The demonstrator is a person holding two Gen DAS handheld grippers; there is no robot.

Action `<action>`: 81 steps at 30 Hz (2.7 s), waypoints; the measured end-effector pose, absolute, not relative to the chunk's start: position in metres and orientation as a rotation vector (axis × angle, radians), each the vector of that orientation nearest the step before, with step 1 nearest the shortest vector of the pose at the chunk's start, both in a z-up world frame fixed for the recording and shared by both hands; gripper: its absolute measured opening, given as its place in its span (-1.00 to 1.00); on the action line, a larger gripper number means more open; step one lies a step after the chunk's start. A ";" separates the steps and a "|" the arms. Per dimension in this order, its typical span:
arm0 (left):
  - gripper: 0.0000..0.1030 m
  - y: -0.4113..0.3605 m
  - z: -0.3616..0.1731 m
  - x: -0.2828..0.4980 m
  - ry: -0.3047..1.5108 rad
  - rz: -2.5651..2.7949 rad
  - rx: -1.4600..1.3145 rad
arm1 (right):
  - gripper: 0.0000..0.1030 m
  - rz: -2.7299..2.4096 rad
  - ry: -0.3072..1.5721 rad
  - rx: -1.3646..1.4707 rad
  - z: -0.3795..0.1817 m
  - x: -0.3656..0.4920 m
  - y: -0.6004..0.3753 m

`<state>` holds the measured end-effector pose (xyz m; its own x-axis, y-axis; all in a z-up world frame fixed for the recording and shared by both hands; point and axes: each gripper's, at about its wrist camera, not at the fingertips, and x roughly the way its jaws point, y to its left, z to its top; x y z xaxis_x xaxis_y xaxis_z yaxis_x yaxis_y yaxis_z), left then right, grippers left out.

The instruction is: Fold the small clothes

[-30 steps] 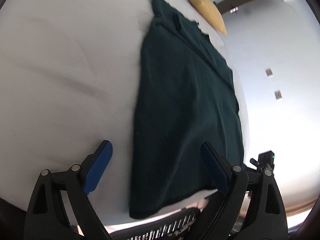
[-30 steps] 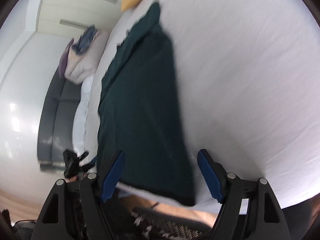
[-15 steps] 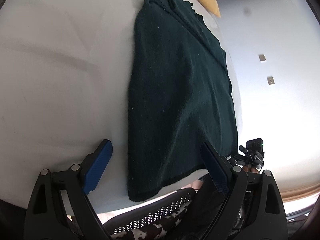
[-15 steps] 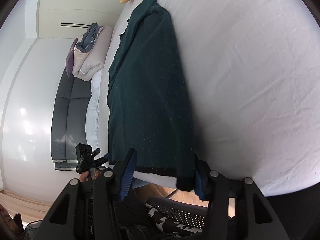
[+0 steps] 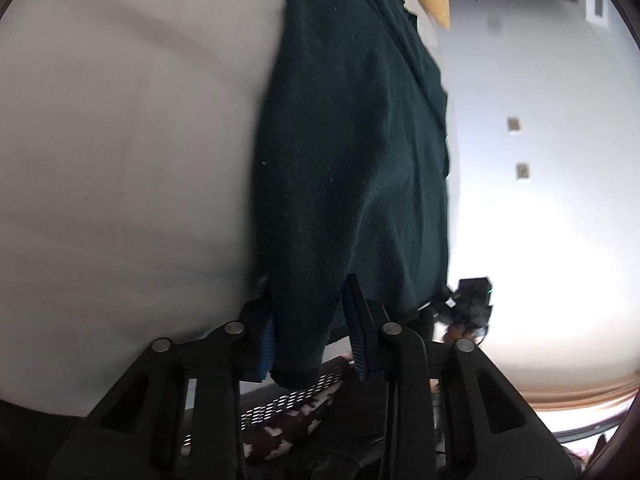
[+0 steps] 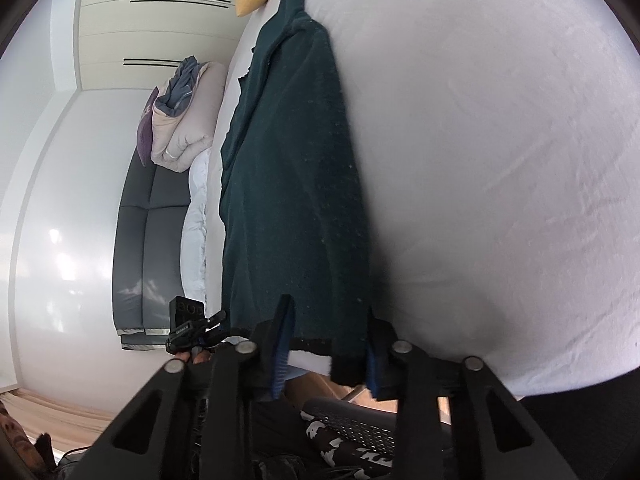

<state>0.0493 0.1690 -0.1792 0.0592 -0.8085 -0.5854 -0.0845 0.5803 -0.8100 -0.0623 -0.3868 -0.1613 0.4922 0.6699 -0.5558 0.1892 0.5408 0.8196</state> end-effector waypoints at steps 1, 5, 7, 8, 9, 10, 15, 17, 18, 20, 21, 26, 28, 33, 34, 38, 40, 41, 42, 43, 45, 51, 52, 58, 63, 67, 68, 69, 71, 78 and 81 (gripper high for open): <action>-0.54 0.171 -0.180 0.048 1.419 -0.655 -0.828 | -0.61 0.355 1.053 0.979 -0.161 -0.063 -0.385; -0.54 0.175 -0.182 0.045 1.386 -0.664 -0.872 | -0.75 0.356 1.042 0.972 -0.158 -0.065 -0.385; -0.54 0.180 -0.185 0.043 1.361 -0.660 -0.916 | -0.80 0.345 1.028 0.967 -0.156 -0.066 -0.385; -0.54 0.183 -0.186 0.041 1.344 -0.654 -0.941 | -0.81 0.341 1.019 0.968 -0.154 -0.067 -0.386; -0.54 0.186 -0.188 0.038 1.334 -0.641 -0.967 | -0.82 0.338 1.011 0.971 -0.152 -0.066 -0.386; -0.54 0.189 -0.190 0.036 1.325 -0.627 -1.002 | -0.83 0.334 0.995 0.976 -0.149 -0.067 -0.387; -0.53 0.199 -0.206 0.023 1.285 -0.620 -1.166 | -0.85 0.352 0.930 0.961 -0.130 -0.063 -0.387; -0.53 0.200 -0.209 0.024 1.281 -0.613 -1.197 | -0.85 0.360 0.923 0.954 -0.125 -0.061 -0.385; -0.53 0.200 -0.209 0.024 1.283 -0.612 -1.199 | -0.85 0.364 0.915 0.954 -0.123 -0.061 -0.385; -0.52 0.200 -0.210 0.025 1.287 -0.608 -1.212 | -0.85 0.382 0.881 0.981 -0.117 -0.062 -0.386; -0.52 0.200 -0.210 0.025 1.286 -0.606 -1.222 | -0.85 0.386 0.868 0.984 -0.113 -0.063 -0.387; -0.18 0.211 -0.213 0.003 1.252 -0.548 -1.322 | -0.85 0.430 0.793 1.020 -0.088 -0.057 -0.389; 0.36 0.211 -0.211 -0.006 1.214 -0.577 -1.369 | -0.85 0.449 0.773 1.012 -0.076 -0.052 -0.386; 0.70 0.204 -0.213 -0.015 1.195 -0.567 -1.429 | -0.85 0.468 0.738 0.985 -0.052 -0.043 -0.380; 0.71 0.204 -0.214 -0.015 1.194 -0.564 -1.435 | -0.85 0.469 0.730 0.986 -0.048 -0.042 -0.381; 0.94 0.200 -0.214 -0.007 1.192 -0.566 -1.491 | -0.85 0.462 0.695 1.005 -0.040 -0.045 -0.389; 0.95 0.199 -0.217 -0.003 1.187 -0.552 -1.543 | -0.85 0.454 0.688 1.017 -0.042 -0.048 -0.393; 0.93 0.197 -0.218 -0.001 1.186 -0.551 -1.554 | -0.85 0.449 0.687 1.023 -0.044 -0.049 -0.395; 0.93 0.194 -0.217 0.000 1.182 -0.558 -1.558 | -0.85 0.440 0.687 1.030 -0.047 -0.051 -0.396; 0.93 0.189 -0.215 0.002 1.179 -0.573 -1.550 | -0.85 0.434 0.685 1.039 -0.049 -0.052 -0.398; 0.63 0.185 -0.214 0.004 1.172 -0.582 -1.538 | -0.85 0.421 0.685 1.052 -0.055 -0.053 -0.400; -0.42 0.204 -0.219 0.007 1.137 -0.524 -1.578 | -0.85 0.375 0.704 1.056 -0.069 -0.059 -0.406; -0.42 0.208 -0.216 0.008 1.120 -0.521 -1.579 | -0.85 0.364 0.708 1.058 -0.072 -0.060 -0.407; -0.61 0.203 -0.203 0.026 1.132 -0.542 -1.497 | -0.85 0.334 0.732 1.068 -0.089 -0.067 -0.410; -0.61 0.172 -0.194 0.035 1.167 -0.638 -1.426 | -0.85 0.324 0.743 1.073 -0.097 -0.070 -0.412; -0.72 0.171 -0.195 0.042 1.194 -0.599 -1.372 | -0.85 0.316 0.752 1.060 -0.099 -0.070 -0.411; -0.86 0.173 -0.197 0.042 1.196 -0.583 -1.360 | -0.85 0.313 0.754 1.058 -0.099 -0.070 -0.411; -0.87 0.179 -0.197 0.039 1.192 -0.561 -1.345 | -0.85 0.310 0.756 1.058 -0.100 -0.070 -0.410; -0.91 0.182 -0.193 0.041 1.179 -0.529 -1.311 | -0.85 0.301 0.763 1.050 -0.101 -0.069 -0.408; -0.93 0.185 -0.159 0.045 1.088 -0.490 -1.171 | -0.85 0.287 0.770 1.015 -0.099 -0.073 -0.405; -0.93 0.185 -0.144 0.050 1.053 -0.492 -1.152 | -0.85 0.288 0.755 1.012 -0.095 -0.073 -0.403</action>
